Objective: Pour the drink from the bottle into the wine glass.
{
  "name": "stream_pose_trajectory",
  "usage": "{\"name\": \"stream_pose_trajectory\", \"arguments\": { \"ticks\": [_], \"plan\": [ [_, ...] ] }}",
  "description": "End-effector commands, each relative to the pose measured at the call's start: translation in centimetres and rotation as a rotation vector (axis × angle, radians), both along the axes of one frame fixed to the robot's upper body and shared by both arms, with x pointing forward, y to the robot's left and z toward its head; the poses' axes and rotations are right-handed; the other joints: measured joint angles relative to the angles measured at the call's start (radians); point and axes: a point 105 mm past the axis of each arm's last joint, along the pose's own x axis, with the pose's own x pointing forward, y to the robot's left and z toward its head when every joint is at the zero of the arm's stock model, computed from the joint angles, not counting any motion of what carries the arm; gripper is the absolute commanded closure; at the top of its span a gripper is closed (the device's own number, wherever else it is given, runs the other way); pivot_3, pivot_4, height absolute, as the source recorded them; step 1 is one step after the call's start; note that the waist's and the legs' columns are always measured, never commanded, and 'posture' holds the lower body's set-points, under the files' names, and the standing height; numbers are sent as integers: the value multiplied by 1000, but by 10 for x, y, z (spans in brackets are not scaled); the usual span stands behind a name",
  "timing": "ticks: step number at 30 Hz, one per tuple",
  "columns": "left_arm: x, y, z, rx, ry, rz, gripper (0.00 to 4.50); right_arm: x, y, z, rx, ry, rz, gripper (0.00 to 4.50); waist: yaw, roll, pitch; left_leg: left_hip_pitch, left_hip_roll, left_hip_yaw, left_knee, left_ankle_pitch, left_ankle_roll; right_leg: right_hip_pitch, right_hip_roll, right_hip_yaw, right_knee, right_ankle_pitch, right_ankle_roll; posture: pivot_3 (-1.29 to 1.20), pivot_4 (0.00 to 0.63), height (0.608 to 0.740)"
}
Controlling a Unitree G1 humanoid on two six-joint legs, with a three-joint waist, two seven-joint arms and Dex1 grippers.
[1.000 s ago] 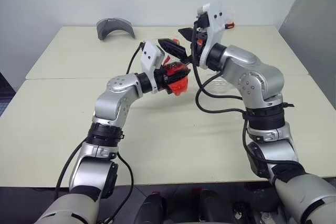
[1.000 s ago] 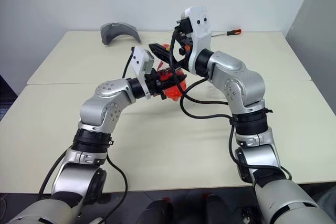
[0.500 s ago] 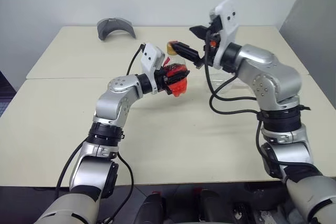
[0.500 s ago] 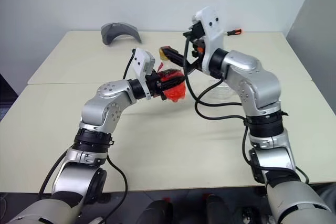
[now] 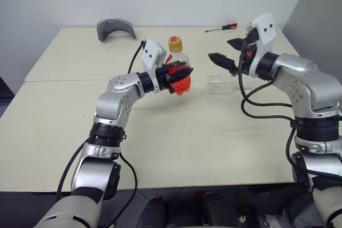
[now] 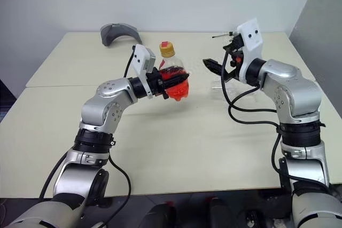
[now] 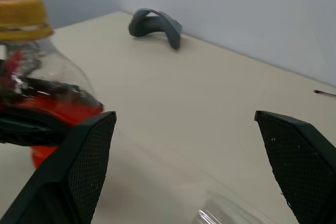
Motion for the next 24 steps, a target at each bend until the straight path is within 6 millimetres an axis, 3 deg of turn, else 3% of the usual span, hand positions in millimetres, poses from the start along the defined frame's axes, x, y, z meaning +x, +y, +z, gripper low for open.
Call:
{"name": "stream_pose_trajectory", "arguments": {
  "ticks": [1, 6, 24],
  "plan": [
    [-5, -1, 25, -19, -94, -14, 3224, -13, 20, 20, 52, -68, 68, 0, 1, 0, 0, 0, 0, 0, 0, 0, 0, 0, 0, 0, 0, 0, 0, 0, 150, 740],
    [-5, 0, 23, -12, -90, -16, 3224, -10, 45, 24, 94, -59, 95, 0, 7, 0, 0, 0, -1, 0, 0, 0, 0, 0, 0, 0, 0, 0, 0, 0, 150, 740],
    [-4, 2, 20, -3, -83, -9, 3225, -13, 71, 33, 117, -68, 188, 0, 7, 0, 0, 0, -1, -1, 0, 0, 0, 0, -1, 0, 0, 0, 0, 0, 150, 740]
  ]
}}
